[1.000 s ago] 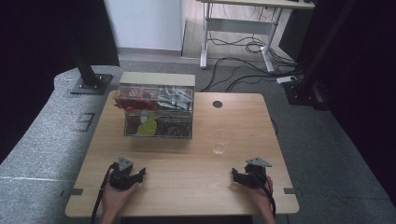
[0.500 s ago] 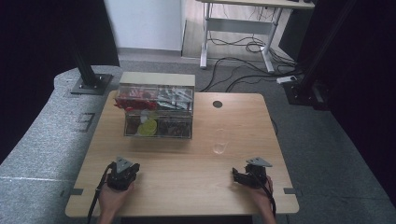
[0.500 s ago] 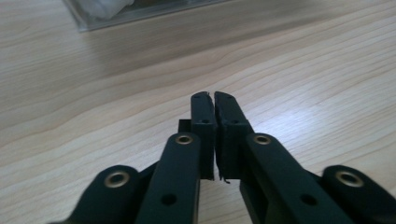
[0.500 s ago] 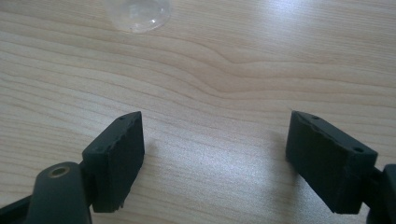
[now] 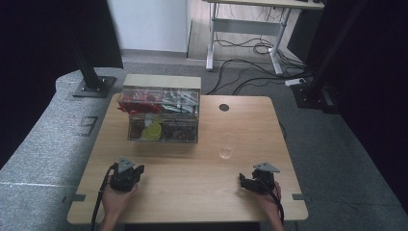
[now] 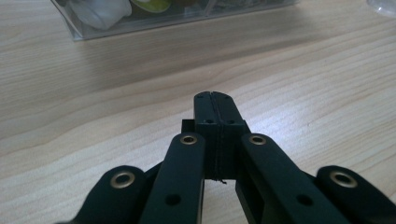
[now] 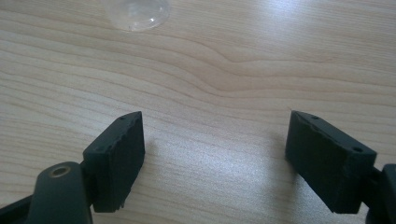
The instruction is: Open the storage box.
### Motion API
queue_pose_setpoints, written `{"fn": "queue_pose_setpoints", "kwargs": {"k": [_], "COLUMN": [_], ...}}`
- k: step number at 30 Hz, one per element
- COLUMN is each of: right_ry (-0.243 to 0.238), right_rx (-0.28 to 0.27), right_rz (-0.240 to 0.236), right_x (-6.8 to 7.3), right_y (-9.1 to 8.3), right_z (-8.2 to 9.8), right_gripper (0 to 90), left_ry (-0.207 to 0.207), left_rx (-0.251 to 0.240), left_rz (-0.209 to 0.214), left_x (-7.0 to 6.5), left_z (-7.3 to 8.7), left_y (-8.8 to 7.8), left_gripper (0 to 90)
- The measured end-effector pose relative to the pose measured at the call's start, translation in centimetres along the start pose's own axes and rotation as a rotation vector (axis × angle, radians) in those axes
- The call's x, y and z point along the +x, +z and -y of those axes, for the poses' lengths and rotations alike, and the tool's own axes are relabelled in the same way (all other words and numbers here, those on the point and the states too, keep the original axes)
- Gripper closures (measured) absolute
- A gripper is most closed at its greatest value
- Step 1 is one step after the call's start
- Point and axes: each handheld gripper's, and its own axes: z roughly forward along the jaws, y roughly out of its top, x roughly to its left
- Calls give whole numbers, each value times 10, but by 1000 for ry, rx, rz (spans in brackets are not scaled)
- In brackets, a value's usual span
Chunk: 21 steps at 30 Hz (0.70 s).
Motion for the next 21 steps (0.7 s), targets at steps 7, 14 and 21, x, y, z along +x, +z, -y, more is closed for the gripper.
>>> {"fn": "queue_pose_setpoints", "kwargs": {"k": [7,14,21], "right_ry": [-3,-4,-7], "right_rx": [1,0,1], "right_rz": [3,2,2], "right_x": [1,0,0], "right_y": [0,1,1], "right_z": [0,-1,-1], "right_gripper": [201,201,200], "left_ry": [-10,0,-17], "left_rx": [2,1,-2], "left_rz": [29,41,33], "left_x": [-1,-2,2], "left_z": [-10,-20,-27], "left_y": [7,13,17], "left_gripper": [900,900,900]}}
